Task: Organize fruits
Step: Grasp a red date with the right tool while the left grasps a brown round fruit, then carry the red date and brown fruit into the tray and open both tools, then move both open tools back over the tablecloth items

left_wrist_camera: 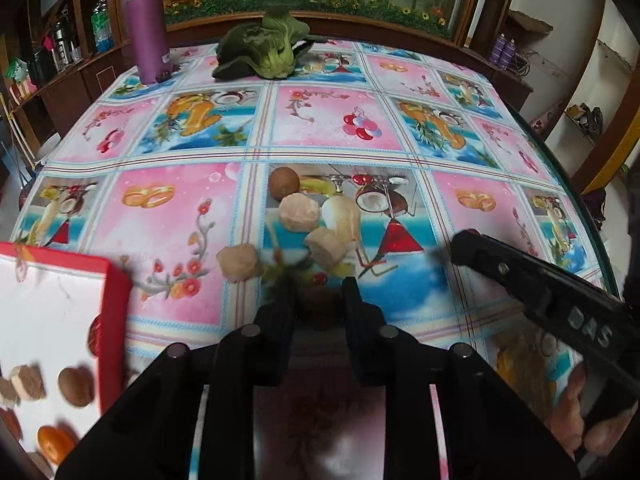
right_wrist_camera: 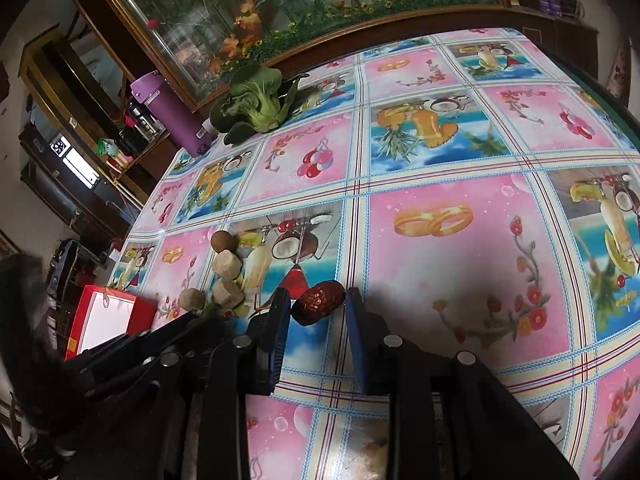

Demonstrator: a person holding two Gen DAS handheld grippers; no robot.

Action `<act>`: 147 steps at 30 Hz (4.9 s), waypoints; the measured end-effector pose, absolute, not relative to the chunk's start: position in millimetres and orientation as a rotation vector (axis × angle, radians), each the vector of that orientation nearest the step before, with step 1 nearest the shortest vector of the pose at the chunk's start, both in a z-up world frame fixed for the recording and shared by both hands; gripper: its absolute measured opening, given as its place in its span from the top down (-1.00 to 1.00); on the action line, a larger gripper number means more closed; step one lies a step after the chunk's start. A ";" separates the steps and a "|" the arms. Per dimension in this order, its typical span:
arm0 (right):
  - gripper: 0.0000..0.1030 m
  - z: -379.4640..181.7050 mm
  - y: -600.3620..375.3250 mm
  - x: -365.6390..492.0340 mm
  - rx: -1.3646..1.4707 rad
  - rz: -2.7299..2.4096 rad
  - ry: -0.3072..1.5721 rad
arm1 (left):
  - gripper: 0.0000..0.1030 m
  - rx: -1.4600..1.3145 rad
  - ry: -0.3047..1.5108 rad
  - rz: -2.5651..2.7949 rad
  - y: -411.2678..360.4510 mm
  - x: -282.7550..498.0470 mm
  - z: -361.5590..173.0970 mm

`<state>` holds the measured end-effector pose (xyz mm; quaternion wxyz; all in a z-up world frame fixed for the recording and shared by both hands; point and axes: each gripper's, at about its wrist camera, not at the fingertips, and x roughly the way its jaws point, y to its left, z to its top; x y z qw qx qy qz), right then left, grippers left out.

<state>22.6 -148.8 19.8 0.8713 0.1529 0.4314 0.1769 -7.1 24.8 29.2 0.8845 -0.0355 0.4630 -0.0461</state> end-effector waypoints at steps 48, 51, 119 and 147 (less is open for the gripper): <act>0.48 54.8 -12.6 -92.3 0.116 0.651 0.744 | 0.52 -0.165 0.684 0.177 166.2 -198.8 84.7; 0.48 56.7 -2.3 -97.5 0.098 0.664 0.742 | 0.52 -0.159 0.674 0.201 172.7 -200.5 84.6; 0.23 41.2 68.2 -123.3 -0.019 0.820 0.823 | -0.45 -0.061 0.688 0.398 217.5 -176.0 73.2; 0.21 40.4 -121.6 -41.2 0.076 0.458 0.792 | -0.74 0.065 0.812 0.195 111.0 -110.1 79.7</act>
